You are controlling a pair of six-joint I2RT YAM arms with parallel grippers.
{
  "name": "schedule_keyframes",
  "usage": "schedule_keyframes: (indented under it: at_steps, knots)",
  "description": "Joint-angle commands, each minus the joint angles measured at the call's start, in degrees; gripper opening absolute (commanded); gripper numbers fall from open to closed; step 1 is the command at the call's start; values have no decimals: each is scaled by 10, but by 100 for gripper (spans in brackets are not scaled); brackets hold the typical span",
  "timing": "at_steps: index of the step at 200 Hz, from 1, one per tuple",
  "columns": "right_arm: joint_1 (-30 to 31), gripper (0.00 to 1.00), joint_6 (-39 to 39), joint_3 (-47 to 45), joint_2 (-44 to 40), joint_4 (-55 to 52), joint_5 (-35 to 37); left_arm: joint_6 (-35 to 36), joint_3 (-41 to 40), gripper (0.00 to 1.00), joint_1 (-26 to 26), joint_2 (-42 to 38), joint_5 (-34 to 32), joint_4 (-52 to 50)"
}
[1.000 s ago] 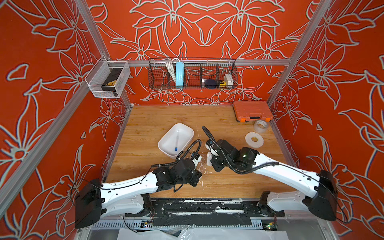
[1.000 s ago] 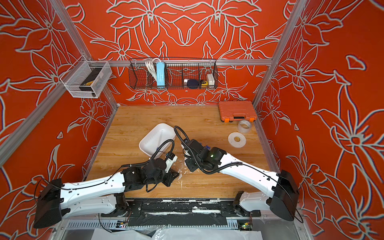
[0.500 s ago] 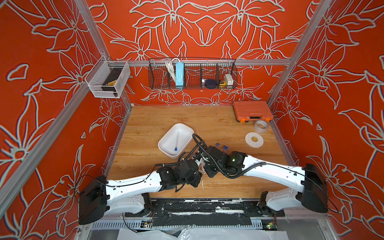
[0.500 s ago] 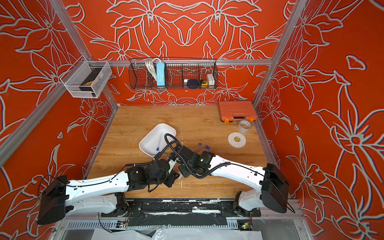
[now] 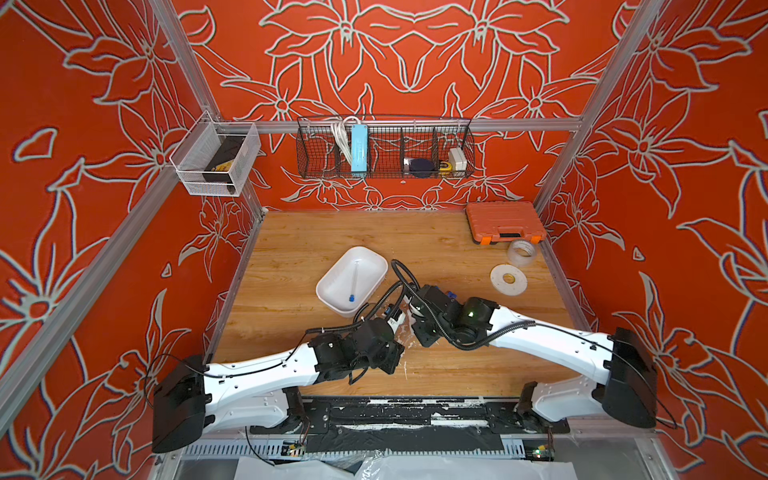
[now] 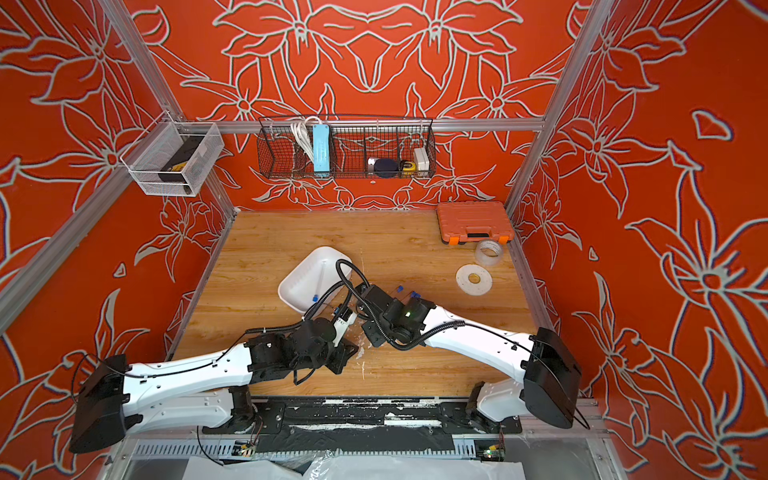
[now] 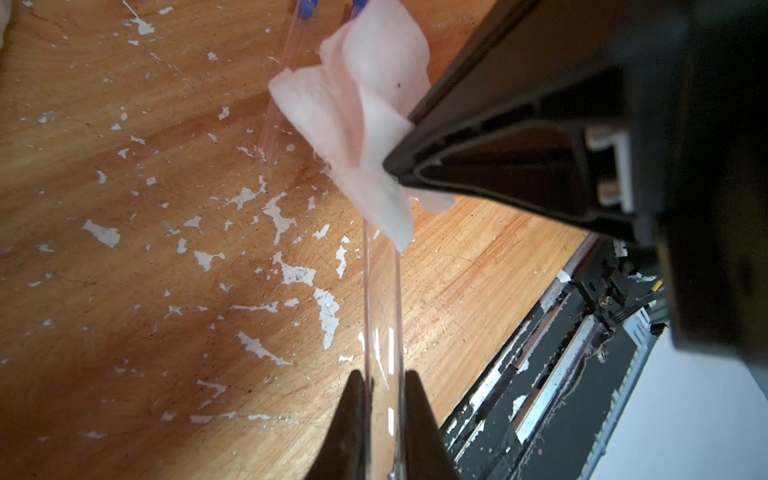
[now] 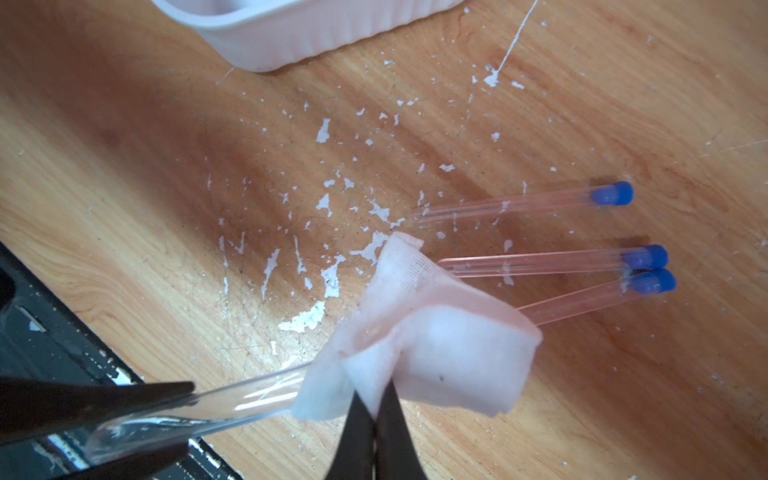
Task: Wipe the exteriors of test tubes
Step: Wipe the dirt from the test tube.
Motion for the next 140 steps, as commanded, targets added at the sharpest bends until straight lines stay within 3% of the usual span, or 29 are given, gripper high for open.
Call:
schedule_keyframes:
  at_steps: [1, 77, 140]
  knots:
    - [-18, 0, -17, 15, -17, -7, -4, -1, -8, 13, -2, -13, 3, 7]
    - [-84, 0, -51, 10, -14, -3, -38, 1, -5, 12, -3, -13, 3, 12]
    - [-74, 0, -35, -2, -26, 5, -77, -1, -5, 12, -2, 3, -3, 22]
